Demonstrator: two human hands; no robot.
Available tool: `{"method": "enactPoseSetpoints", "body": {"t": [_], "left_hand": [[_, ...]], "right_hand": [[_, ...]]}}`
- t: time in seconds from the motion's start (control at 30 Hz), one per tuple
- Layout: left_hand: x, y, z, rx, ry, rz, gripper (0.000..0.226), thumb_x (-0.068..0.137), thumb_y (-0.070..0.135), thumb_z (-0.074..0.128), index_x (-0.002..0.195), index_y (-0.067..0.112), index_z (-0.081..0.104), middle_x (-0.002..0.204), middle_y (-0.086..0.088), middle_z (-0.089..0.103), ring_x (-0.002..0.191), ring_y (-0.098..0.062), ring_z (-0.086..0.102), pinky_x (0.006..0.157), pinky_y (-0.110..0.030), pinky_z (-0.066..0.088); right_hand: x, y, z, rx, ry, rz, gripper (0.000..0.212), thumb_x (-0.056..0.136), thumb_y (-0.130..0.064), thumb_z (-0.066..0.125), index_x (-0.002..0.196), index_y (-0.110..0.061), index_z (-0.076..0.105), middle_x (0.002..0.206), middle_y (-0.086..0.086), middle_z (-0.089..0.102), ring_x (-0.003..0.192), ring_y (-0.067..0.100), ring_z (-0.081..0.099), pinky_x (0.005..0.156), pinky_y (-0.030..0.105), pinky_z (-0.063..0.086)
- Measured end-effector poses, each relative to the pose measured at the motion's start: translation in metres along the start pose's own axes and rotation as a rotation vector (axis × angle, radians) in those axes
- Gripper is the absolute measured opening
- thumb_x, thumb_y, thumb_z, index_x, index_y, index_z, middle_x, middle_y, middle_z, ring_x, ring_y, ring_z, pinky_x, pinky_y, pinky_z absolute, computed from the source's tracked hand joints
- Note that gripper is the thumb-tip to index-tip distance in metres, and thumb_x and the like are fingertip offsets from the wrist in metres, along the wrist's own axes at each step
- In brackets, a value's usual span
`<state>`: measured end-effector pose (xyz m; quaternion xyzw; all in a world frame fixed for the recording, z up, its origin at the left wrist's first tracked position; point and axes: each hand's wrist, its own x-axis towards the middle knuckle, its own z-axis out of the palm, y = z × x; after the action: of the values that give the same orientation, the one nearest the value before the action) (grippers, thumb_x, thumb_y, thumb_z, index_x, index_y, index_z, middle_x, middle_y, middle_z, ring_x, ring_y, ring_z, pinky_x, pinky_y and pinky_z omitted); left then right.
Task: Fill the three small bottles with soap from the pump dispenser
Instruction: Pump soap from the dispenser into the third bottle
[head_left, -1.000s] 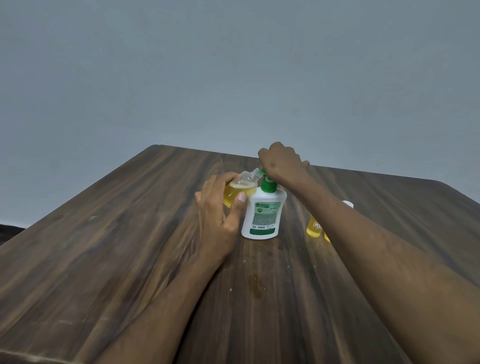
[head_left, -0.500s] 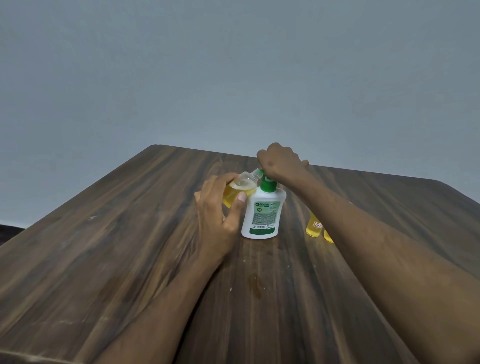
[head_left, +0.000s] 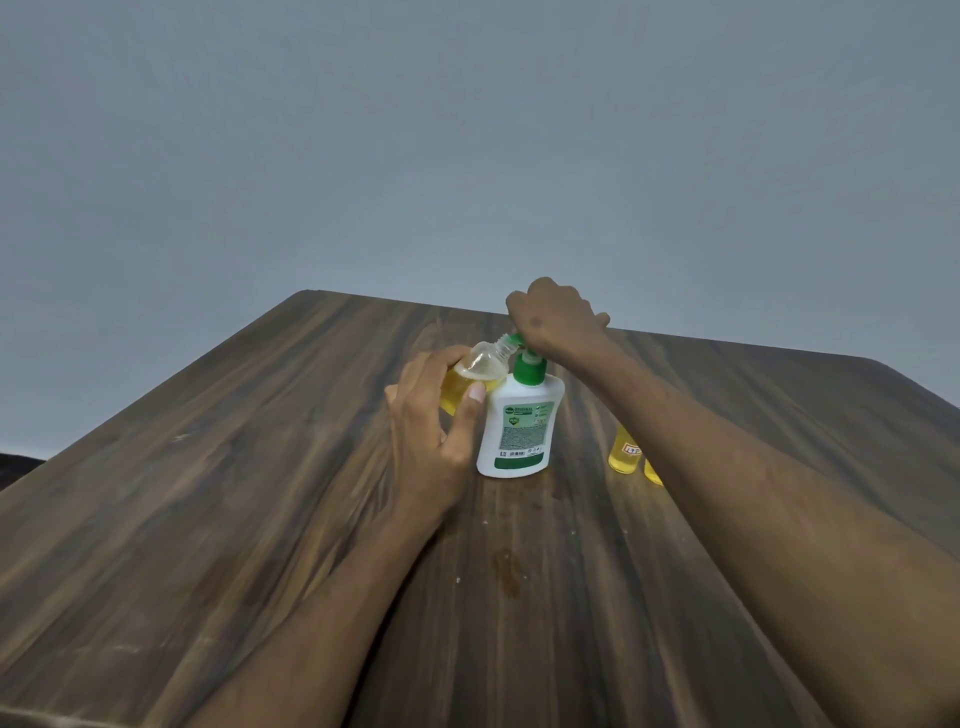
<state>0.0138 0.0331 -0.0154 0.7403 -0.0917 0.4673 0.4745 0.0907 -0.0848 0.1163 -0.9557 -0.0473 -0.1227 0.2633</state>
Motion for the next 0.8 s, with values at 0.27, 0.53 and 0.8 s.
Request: {"method": "enactPoseSetpoints", "body": {"t": [0.27,0.53,0.8], "left_hand": [[-0.0006,-0.0007,0.0004,-0.012,-0.002,-0.008,0.026,0.1,0.028,0.06,0.123,0.022,0.069,0.109,0.018,0.065,0.099,-0.004,0.06,0.082,-0.038,0.041],[-0.0004,-0.001,0.0002,-0.013,-0.007,-0.014,0.024,0.1,0.028,0.059,0.123,0.026,0.067,0.11,0.021,0.065,0.1,-0.007,0.062,0.083,-0.039,0.043],[0.0007,-0.0023,0.0002,-0.026,0.001,-0.025,0.023,0.1,0.029,0.059,0.122,0.027,0.067,0.109,0.016,0.066,0.097,-0.008,0.062,0.082,-0.044,0.045]], "right_hand": [[0.0028,-0.0002,0.0015,0.004,0.018,-0.004,0.02,0.092,-0.025,0.038,0.074,-0.016,0.04,0.078,0.003,0.049,0.07,0.02,0.042,0.088,0.045,0.03],[0.0049,-0.004,-0.0007,-0.022,-0.014,0.004,0.019,0.091,-0.024,0.039,0.074,-0.016,0.041,0.078,0.002,0.049,0.07,0.02,0.042,0.088,0.044,0.031],[0.0044,-0.0031,0.0011,-0.027,-0.086,0.006,0.02,0.094,-0.026,0.04,0.077,-0.015,0.044,0.083,0.004,0.051,0.084,0.029,0.049,0.087,0.041,0.033]]}}
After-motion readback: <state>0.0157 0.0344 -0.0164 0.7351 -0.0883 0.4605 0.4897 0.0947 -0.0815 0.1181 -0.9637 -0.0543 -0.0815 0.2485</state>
